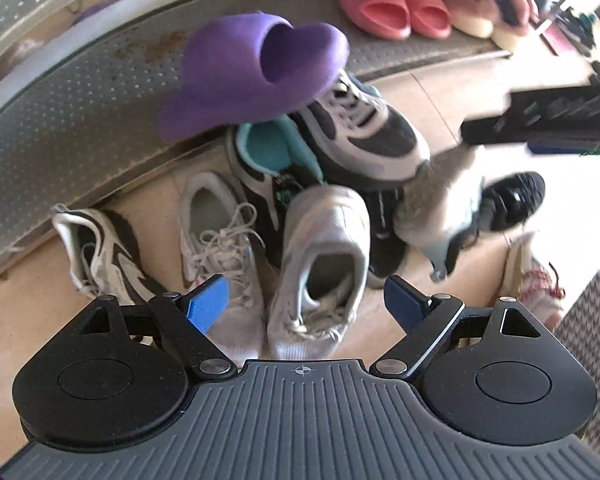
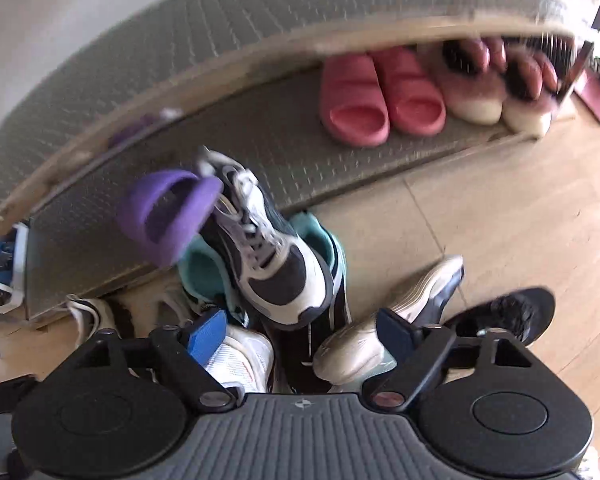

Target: Organize scattered shoes

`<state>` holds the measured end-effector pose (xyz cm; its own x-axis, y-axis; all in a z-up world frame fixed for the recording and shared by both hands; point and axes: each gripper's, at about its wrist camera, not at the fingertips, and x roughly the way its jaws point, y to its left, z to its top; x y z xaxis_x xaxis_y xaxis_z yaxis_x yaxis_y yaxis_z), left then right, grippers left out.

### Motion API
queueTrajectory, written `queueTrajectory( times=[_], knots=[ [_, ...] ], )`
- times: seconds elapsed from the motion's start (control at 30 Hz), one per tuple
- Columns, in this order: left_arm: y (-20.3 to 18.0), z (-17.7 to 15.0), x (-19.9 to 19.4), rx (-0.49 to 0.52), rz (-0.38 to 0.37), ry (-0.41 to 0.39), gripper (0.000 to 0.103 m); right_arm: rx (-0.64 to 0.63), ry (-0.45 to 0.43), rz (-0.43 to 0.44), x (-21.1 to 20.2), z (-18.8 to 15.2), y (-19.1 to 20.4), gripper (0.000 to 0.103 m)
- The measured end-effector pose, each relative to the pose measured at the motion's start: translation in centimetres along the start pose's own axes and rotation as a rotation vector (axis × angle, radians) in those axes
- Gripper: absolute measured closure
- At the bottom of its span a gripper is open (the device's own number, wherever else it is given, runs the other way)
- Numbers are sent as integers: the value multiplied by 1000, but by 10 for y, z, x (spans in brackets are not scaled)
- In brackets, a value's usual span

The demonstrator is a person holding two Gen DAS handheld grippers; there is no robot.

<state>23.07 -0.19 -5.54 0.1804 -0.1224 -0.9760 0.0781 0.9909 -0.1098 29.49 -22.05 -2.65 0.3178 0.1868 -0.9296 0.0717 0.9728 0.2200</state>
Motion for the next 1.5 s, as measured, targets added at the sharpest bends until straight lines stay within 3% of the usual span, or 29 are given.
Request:
queueTrajectory(
  times=[0.13, 0.23, 0.33, 0.37, 0.43, 0.57, 0.63, 0.77, 0.83, 0.87, 1.0, 1.1, 1.2, 1.23, 1.3, 1.33, 1.5],
  knots=[
    [7, 2, 1, 7, 10, 19, 14, 103, 31, 54, 42, 8, -4, 40],
    [20, 1, 1, -4, 21, 32, 14, 206, 53, 38, 82, 15, -16, 33],
    [31, 1, -2, -16, 26, 32, 14, 356, 91, 83, 107, 10, -31, 34],
    [35, 1, -3, -19, 29, 31, 14, 440, 97, 134, 118, 8, -38, 33],
    [40, 0, -5, -22, 32, 30, 14, 508, 105, 186, 130, 6, -39, 31],
    [50, 0, -7, -28, 42, 31, 14, 575, 69, 161, 138, -3, -28, 32],
    [54, 0, -9, -32, 45, 31, 14, 569, 61, 153, 134, -3, -24, 37],
    [58, 0, -18, -35, 43, 8, 14, 483, -6, 170, 105, -1, -6, 45],
    [60, -2, -25, -31, 43, -10, 14, 454, -48, 203, 83, 1, 3, 60],
    [61, -4, -29, -27, 41, -21, 14, 489, -82, 250, 61, 4, 1, 60],
    [68, -14, -45, -14, 39, -52, 14, 539, -141, 261, -2, -5, -15, 60],
    [72, -24, -55, 4, 37, -74, 14, 607, -177, 257, -60, -39, -32, 60],
    [70, -32, -61, 17, 10, -87, 14, 729, -179, 241, -93, -92, -49, 58],
    [67, -36, -63, 25, -7, -87, 14, 731, -171, 229, -92, -99, -48, 52],
    [60, -43, -62, 42, -36, -84, 14, 672, -48, 161, -78, -122, -50, 47],
    [56, -48, -61, 51, -48, -80, 14, 664, -29, 151, -74, -123, -50, 42],
    [26, -69, -52, 121, -121, -66, 20, 435, 0, 89, -95, -110, -37, 40]
  ],
)
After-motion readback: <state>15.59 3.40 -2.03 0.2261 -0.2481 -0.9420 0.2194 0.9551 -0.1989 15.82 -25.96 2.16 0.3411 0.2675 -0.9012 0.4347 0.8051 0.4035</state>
